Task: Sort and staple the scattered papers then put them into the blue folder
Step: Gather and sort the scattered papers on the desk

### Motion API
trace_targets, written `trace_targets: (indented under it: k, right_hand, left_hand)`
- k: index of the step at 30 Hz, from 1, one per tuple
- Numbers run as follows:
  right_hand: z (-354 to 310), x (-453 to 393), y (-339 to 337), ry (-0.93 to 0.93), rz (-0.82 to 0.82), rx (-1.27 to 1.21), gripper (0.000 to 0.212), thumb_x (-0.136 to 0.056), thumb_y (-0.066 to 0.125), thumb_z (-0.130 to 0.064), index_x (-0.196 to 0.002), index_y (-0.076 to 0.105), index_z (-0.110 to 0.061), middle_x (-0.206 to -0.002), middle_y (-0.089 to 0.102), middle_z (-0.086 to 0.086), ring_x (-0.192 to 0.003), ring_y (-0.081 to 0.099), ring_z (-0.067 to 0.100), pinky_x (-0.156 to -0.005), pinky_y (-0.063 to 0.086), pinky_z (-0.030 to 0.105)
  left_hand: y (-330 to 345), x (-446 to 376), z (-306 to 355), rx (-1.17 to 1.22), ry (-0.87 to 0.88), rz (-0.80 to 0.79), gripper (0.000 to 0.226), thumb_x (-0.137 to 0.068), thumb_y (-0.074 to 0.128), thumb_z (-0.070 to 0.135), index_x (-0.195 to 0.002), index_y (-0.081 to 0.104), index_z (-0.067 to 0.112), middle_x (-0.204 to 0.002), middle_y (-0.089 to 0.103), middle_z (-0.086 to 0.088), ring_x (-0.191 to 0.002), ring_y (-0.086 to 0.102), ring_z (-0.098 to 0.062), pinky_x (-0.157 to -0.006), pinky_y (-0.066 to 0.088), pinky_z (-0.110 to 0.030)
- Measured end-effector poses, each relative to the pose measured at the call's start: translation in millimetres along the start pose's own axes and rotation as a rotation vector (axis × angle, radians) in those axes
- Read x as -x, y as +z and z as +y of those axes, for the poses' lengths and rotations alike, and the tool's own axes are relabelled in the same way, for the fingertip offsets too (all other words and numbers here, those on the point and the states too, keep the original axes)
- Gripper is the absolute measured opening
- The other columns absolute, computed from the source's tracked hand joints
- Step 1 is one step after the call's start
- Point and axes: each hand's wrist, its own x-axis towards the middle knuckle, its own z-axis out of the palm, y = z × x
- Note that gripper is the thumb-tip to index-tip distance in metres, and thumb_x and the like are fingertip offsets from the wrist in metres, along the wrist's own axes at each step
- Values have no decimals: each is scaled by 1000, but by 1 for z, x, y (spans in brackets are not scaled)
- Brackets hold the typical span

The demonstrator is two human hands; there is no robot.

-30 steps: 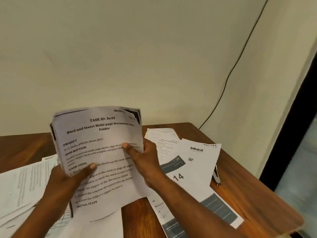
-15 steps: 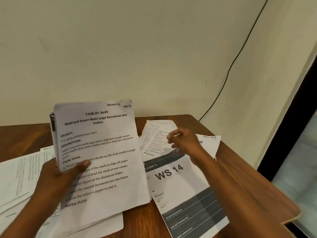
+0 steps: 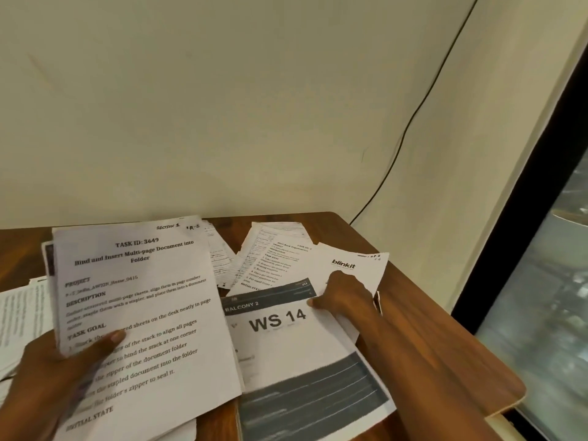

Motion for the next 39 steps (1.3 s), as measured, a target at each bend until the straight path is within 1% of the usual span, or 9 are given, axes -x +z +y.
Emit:
trace_targets:
  k: [8,11,16,21,25,29,33,36,39]
  right_hand:
    - [-38,-9,21,-41,-17,-134,32,-87,79,-45,-100,54,-28,-97,63,-6,-80,59,13,-71,50,23]
    - [-38,-14,14,-31,18,-99,42,-82,81,-54,-103,56,-27,-109,68,-3,-88,62,14,-73,49,28]
    - [13,-25,-29,146,375,-148,57,-86,79,-43,-132,58,-16,-138,57,10,-122,59,30,-91,50,38]
    - [71,-34,-54,537,328,-229,70,-70,91,-45,-120,55,-11,-128,57,16,-112,63,34,-73,52,38]
    - [85,-39,-46,523,225,-413,58,-72,94,-36,-113,60,-12,-120,71,12,-89,68,29,-73,59,39]
    - [84,-49,-39,535,187,-609,52,-77,93,-20,-117,64,-4,-117,72,14,-77,64,22,-58,47,33]
    - [88,-56,-34,471,241,-783,27,-82,88,-13,-82,62,-6,-89,69,9,-75,67,23,-63,53,35]
    - [88,-60,-39,398,324,-840,22,-80,89,-16,-83,71,-5,-89,76,13,-83,75,33,-84,63,50]
    - [84,-56,-51,278,439,-911,13,-82,87,-17,-82,74,-15,-90,78,9,-84,75,30,-86,63,50]
  left_hand:
    - [59,52,61,-123,165,23,42,-79,86,14,-118,69,13,-101,80,-18,-86,77,-46,-77,58,-70]
    - [58,51,61,-105,138,23,45,-76,88,18,-117,70,16,-100,80,-16,-85,78,-46,-75,58,-70]
    - [15,10,18,3,16,18,68,-65,101,32,-124,68,28,-116,76,-20,-98,75,-51,-79,55,-75]
    - [57,45,58,-100,93,42,45,-77,90,18,-117,70,15,-99,80,-17,-84,78,-46,-72,59,-69]
    - [61,47,59,-106,124,51,45,-77,87,15,-118,70,12,-100,80,-18,-85,78,-45,-75,59,-69]
    - [63,46,60,-80,117,61,46,-73,88,17,-115,70,13,-99,80,-18,-83,78,-45,-74,59,-69]
    - [63,47,59,-86,133,59,42,-75,88,16,-113,71,14,-98,80,-18,-83,78,-46,-74,58,-71]
    - [65,50,61,-71,117,56,38,-81,84,10,-116,70,11,-101,79,-21,-87,77,-48,-78,57,-73]
    - [69,55,65,-81,120,67,37,-81,83,7,-116,70,9,-98,80,-19,-85,77,-46,-80,58,-69]
